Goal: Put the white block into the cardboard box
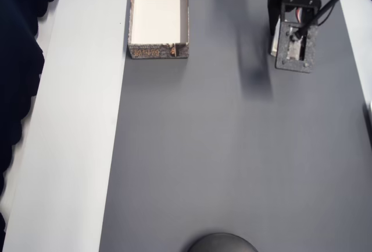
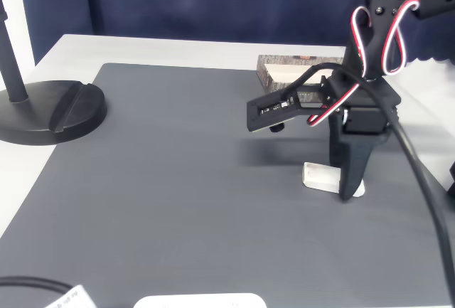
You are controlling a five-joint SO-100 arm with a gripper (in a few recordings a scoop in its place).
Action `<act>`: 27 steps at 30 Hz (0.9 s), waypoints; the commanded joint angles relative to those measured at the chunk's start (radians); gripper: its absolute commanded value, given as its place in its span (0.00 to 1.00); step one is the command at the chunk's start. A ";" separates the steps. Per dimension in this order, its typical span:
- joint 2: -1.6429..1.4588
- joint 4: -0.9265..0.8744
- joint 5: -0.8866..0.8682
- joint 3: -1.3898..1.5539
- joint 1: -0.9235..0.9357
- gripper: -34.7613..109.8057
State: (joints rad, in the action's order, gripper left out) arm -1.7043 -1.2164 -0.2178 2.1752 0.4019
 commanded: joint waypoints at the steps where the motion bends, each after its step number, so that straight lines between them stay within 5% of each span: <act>1: 0.003 0.011 -0.008 -0.057 0.002 0.40; 27: 0.017 -0.032 -0.051 -0.080 -0.032 0.23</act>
State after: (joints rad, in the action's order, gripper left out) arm -1.6874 -1.2210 -0.2562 2.1690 0.3896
